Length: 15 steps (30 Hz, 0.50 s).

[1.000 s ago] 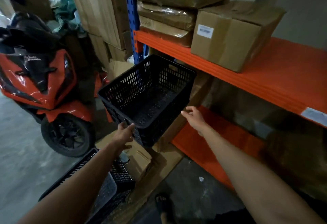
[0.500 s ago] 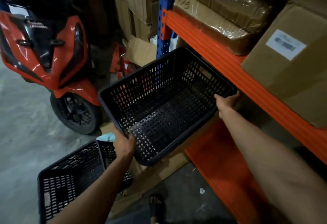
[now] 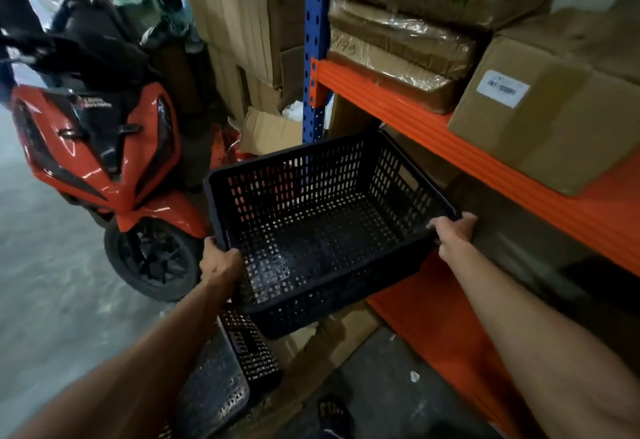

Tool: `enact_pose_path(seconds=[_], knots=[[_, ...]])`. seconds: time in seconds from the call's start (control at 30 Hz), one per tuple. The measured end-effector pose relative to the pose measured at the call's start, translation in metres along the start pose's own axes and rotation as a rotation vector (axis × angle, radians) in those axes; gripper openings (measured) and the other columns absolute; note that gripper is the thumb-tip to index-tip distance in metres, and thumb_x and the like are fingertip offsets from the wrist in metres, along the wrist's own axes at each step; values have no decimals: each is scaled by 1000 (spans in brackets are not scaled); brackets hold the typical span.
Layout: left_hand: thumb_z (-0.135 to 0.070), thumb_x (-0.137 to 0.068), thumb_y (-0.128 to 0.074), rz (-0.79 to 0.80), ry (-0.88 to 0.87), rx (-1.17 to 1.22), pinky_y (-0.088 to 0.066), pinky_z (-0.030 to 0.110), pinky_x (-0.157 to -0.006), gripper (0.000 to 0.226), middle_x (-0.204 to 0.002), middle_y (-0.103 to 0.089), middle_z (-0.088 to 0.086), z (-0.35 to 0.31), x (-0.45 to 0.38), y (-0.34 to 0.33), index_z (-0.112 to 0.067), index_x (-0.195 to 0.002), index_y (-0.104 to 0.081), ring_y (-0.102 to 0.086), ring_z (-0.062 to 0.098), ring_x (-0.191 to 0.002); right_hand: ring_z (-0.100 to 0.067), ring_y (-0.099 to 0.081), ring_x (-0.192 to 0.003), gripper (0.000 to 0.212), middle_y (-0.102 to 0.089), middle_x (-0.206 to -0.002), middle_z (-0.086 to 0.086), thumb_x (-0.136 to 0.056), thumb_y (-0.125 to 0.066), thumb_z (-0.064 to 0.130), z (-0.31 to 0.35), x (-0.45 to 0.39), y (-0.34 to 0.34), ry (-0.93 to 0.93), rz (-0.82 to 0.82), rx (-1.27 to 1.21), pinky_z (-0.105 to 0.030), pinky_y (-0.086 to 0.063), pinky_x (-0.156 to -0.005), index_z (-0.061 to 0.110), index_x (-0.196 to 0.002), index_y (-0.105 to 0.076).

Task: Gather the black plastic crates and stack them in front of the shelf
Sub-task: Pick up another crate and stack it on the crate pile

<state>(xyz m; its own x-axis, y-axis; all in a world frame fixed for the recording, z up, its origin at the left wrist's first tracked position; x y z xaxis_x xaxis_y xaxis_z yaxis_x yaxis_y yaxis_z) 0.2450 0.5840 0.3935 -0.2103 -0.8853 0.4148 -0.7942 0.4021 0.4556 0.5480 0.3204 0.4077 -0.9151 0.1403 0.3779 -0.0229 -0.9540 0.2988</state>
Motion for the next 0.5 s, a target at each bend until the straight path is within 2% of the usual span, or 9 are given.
enact_pose_path(seconds=[0.1, 0.17, 0.23, 0.3, 0.4, 0.5], knots=[[-20, -77, -58, 49, -118, -69, -49, 41, -94, 44, -116, -64, 17, 6, 8, 47, -17, -120, -53, -59, 39, -105, -31, -56, -102, 65, -53, -123, -15, -62, -63, -2, -37, 52, 32, -11, -31, -68, -39, -53, -73, 4, -124, -45], [-18, -81, -55, 60, -183, -91, -47, 41, -94, 42, -117, -63, 19, 6, 18, 77, -15, -123, -53, -58, 40, -108, -35, -57, -107, 66, -56, -123, -18, -57, -63, 4, -59, 92, 58, -14, -95, -97, -41, -54, -78, 1, -122, -49], [-19, -81, -54, 89, -238, -106, -49, 42, -94, 41, -118, -64, 19, 5, 30, 99, -15, -122, -55, -59, 40, -107, -32, -56, -105, 45, -57, -113, -17, -66, -62, 2, -72, 134, 85, 18, -153, -99, -35, -48, -79, -2, -109, -51], [-21, -81, -56, 149, -297, -107, -50, 43, -94, 42, -117, -65, 18, 2, 51, 120, -16, -122, -56, -61, 40, -105, -30, -55, -97, 19, -57, -98, -14, -71, -58, 0, -84, 184, 121, 43, -184, -112, -36, -48, -78, 5, -88, -50], [-20, -80, -57, 221, -367, -108, -51, 45, -94, 40, -114, -66, 20, -3, 84, 138, -13, -120, -58, -61, 41, -104, -34, -61, -92, 23, -65, -101, -18, -63, -59, 7, -101, 229, 175, 95, -288, -63, -36, -52, -71, 5, -86, -59], [-18, -79, -61, 307, -447, -89, -53, 46, -90, 40, -112, -65, 20, -10, 121, 149, -12, -119, -58, -62, 39, -100, -29, -58, -76, 32, -66, -92, -20, -57, -57, 4, -105, 270, 239, 108, -341, -5, -29, -41, -54, -3, -87, -65]])
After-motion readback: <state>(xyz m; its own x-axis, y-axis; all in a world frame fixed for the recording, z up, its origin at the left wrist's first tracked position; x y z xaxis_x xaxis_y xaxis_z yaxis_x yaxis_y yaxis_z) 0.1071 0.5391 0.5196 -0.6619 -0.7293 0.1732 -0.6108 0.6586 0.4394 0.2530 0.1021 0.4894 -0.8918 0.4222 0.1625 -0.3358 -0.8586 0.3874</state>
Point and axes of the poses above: each hand's wrist, its own x-axis away from the middle knuckle, its own y-axis out of the back of the hand, z = x × y, the point moved 1 cm from there along -x, towards the middle knuckle
